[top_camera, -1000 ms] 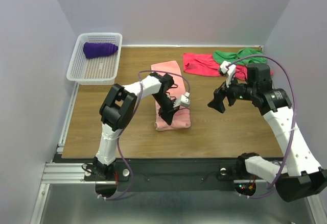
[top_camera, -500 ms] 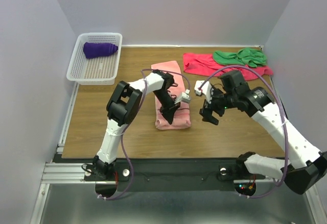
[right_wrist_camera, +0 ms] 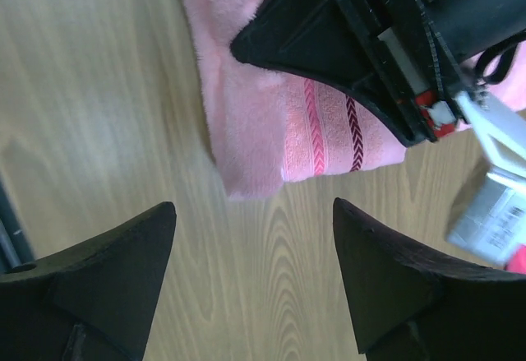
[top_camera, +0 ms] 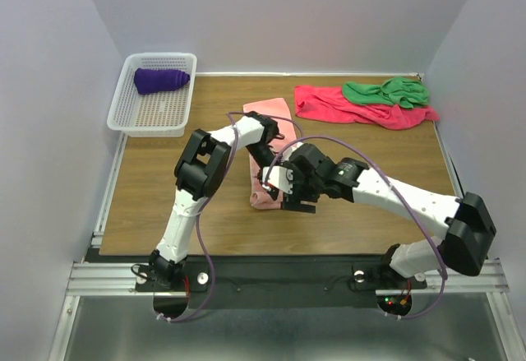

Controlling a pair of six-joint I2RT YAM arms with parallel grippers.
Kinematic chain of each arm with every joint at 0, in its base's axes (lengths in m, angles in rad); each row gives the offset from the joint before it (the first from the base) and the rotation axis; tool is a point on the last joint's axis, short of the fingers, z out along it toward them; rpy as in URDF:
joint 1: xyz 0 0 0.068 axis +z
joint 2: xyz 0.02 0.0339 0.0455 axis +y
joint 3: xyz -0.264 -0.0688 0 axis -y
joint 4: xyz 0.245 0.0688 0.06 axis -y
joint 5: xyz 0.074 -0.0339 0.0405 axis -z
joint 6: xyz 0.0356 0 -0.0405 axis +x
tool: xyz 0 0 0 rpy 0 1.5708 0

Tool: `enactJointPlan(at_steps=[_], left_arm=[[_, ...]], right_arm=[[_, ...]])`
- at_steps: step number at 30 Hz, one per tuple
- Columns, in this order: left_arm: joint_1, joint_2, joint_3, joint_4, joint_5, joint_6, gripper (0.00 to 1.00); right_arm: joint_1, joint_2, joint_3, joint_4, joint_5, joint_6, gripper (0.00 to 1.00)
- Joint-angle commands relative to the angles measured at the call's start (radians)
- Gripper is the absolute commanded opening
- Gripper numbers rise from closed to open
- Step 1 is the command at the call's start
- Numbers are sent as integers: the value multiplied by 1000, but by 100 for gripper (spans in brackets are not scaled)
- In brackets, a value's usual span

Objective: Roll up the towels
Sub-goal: Roll the towel

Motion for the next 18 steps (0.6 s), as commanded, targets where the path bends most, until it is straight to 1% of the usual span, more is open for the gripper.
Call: enactJointPlan(at_steps=[1, 4, 11, 18], left_arm=[[4, 31, 13, 29, -56, 10, 15], [11, 31, 18, 29, -59, 14, 17], [13, 42, 39, 29, -64, 11, 20], [15, 31, 30, 29, -65, 16, 23]], right_arm=[[8, 32, -44, 211, 60, 49, 81], [8, 39, -75, 274, 63, 80, 80], [34, 79, -80, 285, 9, 125, 80], [37, 122, -107, 342, 14, 145, 80]])
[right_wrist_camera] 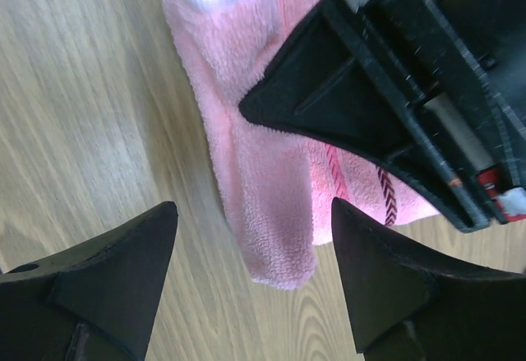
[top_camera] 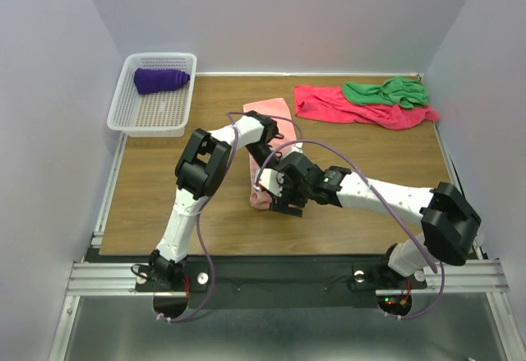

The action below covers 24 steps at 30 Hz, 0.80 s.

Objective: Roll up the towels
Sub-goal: Roll the towel

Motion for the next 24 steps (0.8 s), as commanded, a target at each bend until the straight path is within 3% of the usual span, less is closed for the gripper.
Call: enactJointPlan(at_steps=[1, 8, 13, 18, 19, 24], left_arm=[[5, 14, 13, 37, -72, 29, 24], [8, -6, -4, 38, -83, 38, 25], [23, -28, -8, 40, -68, 38, 33], [37, -98, -16, 38, -71, 35, 39], [39, -115, -27, 38, -71, 37, 40], [57, -267, -62, 38, -65, 44, 48]], right_arm=[[10, 8, -19, 89, -2, 26, 77], [8, 20, -87, 136, 4, 26, 57], [-7, 35, -112, 153, -4, 32, 26], [-62, 23, -122, 152, -31, 35, 9], [-65, 17, -122, 152, -37, 35, 1], [-95, -28, -102, 124, -100, 43, 1]])
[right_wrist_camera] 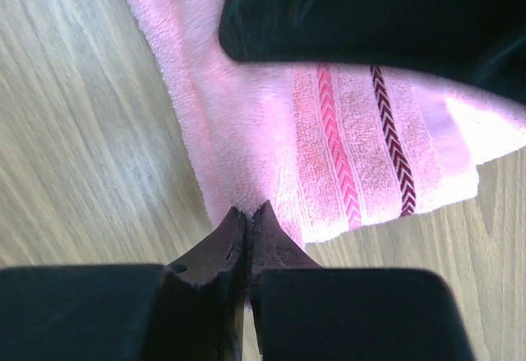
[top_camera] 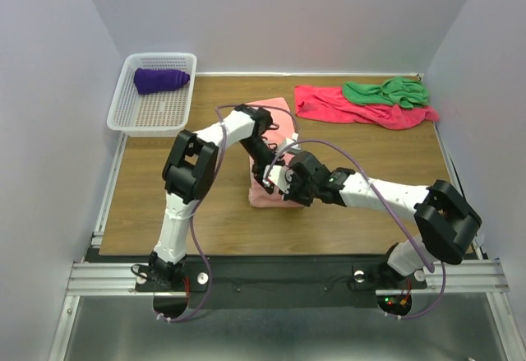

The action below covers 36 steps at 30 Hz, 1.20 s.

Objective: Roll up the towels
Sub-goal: Roll the towel

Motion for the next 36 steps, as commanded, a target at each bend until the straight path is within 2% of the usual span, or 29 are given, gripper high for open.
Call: enactJointPlan(at_steps=[1, 4, 8, 11, 14, 18, 19, 21, 22, 23, 25, 26, 27, 29, 31, 36], left_arm=[[30, -205, -30, -3, -16, 38, 50], [48, -250, -47, -3, -21, 36, 52], [131, -302, -84, 3, -29, 47, 52], [272, -346, -112, 28, 27, 43, 59], [332, -450, -187, 122, 41, 3, 62], [340, -644, -342, 325, -44, -63, 64], [326, -688, -421, 421, -67, -77, 67], [288, -828, -506, 507, -169, -62, 68], [230, -922, -600, 593, -209, -54, 71], [187, -967, -651, 644, -308, -53, 73], [98, -1052, -749, 771, -401, -36, 76], [-7, -1113, -840, 817, -453, -36, 83], [-52, -1130, -877, 847, -543, -22, 90], [-194, -1141, -957, 919, -679, -28, 94], [-266, -1106, -989, 971, -743, -54, 99], [-388, -985, -991, 1066, -852, -111, 99]], right_arm=[[-18, -48, 18, -10, -78, 15, 1], [-29, -38, 42, -27, -103, 20, 1], [-58, -11, 62, -39, -161, 12, 1], [-102, 21, 82, -47, -218, 18, 1], [-159, 54, 110, -57, -275, 26, 1], [-213, 120, 174, -97, -368, 44, 1], [-220, 134, 188, -105, -382, 47, 1], [-243, 171, 210, -120, -418, 50, 1], [-249, 182, 216, -126, -431, 50, 1], [-254, 199, 223, -131, -442, 53, 1], [-273, 246, 252, -156, -467, 66, 2], [-280, 257, 262, -160, -480, 70, 2], [-288, 280, 272, -165, -493, 78, 2], [-294, 294, 283, -169, -508, 83, 3], [-306, 317, 297, -180, -520, 90, 4], [-329, 343, 309, -208, -530, 86, 6]])
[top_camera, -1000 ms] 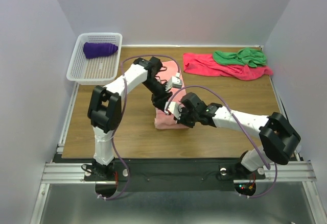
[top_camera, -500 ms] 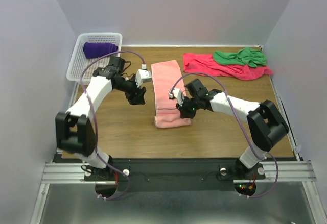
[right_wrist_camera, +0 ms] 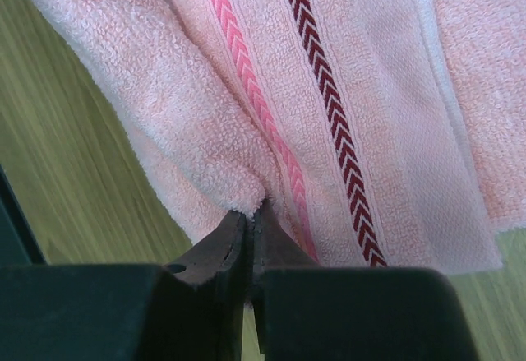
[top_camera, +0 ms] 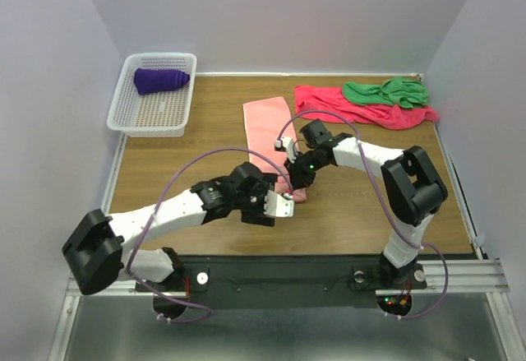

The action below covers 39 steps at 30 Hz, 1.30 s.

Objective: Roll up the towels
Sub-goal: Roll the towel

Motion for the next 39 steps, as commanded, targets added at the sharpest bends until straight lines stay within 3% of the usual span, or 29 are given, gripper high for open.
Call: enactJointPlan(at_steps=[1, 5, 10, 22, 36, 39], left_arm=[[-82, 66, 3, 194, -178, -59, 99], [-116, 178, -7, 306, -277, -56, 95], [-124, 254, -1, 366, -292, -42, 89], [-199, 217, -49, 357, -266, -43, 87], [-125, 389, -29, 415, -317, -34, 87], [-116, 407, -23, 427, -298, -26, 82]], right_arm=[[-18, 30, 33, -40, -24, 1, 6], [-28, 42, 50, -62, -36, -4, 8], [-43, 56, 56, -82, -57, -10, 8], [-66, 87, 76, -109, -71, -20, 8], [-77, 81, 64, -129, -88, -40, 9], [-83, 75, 58, -132, -99, -47, 9]])
